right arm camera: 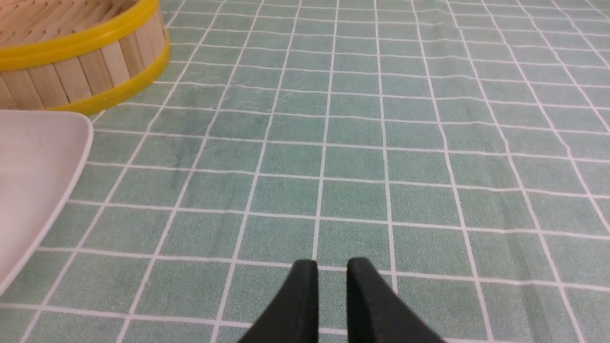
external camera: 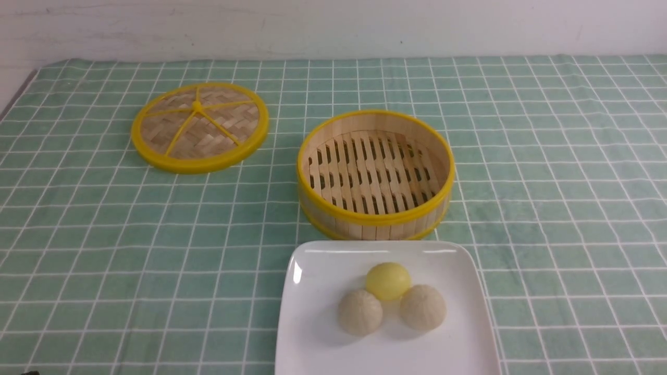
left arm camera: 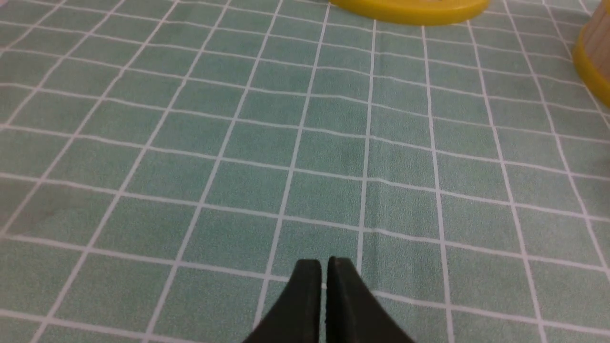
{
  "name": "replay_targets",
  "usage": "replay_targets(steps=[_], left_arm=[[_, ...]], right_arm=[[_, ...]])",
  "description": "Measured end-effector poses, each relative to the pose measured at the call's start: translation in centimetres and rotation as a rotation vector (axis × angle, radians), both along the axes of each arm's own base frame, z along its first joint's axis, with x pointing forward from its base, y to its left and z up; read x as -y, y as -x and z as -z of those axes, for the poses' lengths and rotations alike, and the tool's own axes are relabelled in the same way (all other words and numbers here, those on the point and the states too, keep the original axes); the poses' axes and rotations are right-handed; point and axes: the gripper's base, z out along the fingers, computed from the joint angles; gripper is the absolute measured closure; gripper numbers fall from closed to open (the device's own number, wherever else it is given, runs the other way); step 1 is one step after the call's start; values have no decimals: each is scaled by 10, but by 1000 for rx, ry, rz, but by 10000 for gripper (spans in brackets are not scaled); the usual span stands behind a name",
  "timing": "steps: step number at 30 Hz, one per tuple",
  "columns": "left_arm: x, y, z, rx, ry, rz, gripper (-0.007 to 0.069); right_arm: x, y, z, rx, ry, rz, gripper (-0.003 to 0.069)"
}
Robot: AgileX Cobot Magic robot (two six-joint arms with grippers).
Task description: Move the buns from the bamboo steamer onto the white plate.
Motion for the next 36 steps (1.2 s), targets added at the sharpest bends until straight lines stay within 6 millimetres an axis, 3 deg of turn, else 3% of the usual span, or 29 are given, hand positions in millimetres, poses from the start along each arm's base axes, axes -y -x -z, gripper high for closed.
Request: replay_targets(steps=[36], left_arm=[[-1, 2, -1, 35, -30, -1, 543]], right_arm=[[0, 0, 0, 0, 0, 0, 489]])
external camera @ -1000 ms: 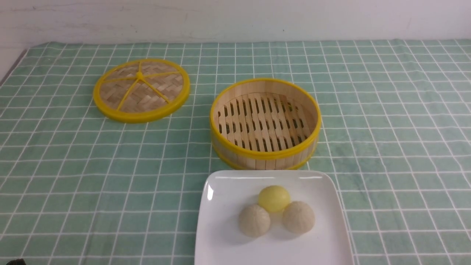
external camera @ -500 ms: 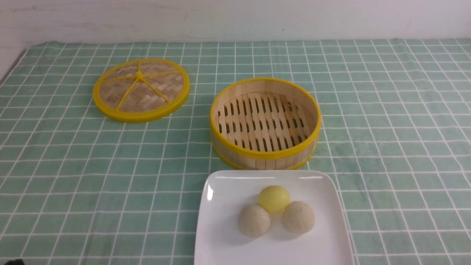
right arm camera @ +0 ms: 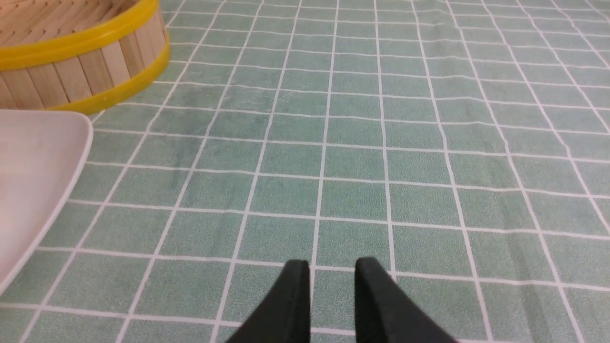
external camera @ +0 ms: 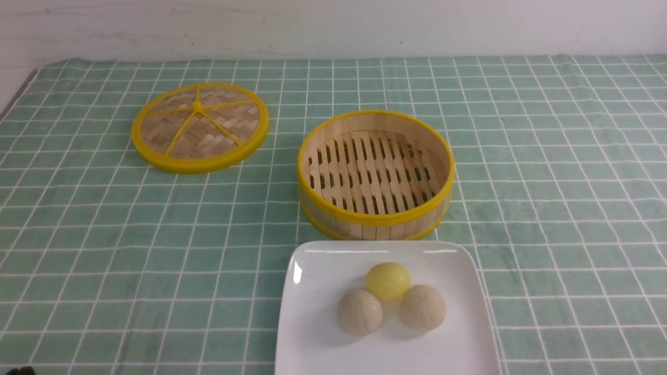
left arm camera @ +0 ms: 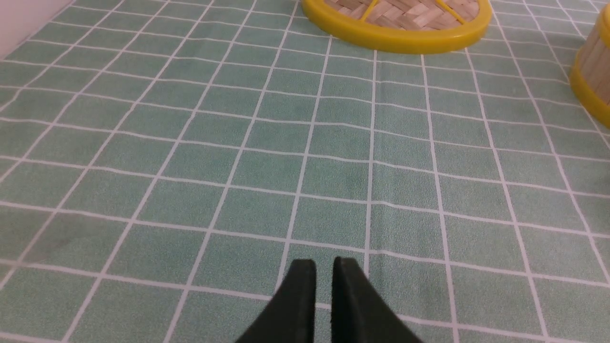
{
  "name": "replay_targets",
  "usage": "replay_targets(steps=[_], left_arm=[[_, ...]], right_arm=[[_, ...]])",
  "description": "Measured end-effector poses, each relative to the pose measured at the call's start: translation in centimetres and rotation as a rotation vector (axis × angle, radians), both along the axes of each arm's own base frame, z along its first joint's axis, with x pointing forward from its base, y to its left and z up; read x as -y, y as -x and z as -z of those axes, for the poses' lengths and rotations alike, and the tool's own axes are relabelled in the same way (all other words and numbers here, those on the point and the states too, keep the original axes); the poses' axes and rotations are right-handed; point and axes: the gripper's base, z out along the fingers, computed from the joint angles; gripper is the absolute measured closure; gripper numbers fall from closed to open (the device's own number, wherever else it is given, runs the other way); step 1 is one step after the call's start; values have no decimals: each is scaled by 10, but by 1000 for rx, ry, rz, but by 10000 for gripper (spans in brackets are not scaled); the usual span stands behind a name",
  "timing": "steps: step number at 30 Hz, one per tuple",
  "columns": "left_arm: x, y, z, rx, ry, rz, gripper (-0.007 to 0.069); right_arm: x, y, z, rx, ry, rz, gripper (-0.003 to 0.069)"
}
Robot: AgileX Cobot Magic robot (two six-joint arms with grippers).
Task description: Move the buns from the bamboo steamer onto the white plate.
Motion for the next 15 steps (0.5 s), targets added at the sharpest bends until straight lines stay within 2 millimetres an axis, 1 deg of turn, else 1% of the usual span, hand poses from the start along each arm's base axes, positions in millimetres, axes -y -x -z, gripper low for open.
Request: replay_targets(steps=[15], left_arm=[[0, 0, 0, 0, 0, 0, 529]], right_arm=[[0, 0, 0, 0, 0, 0, 475]])
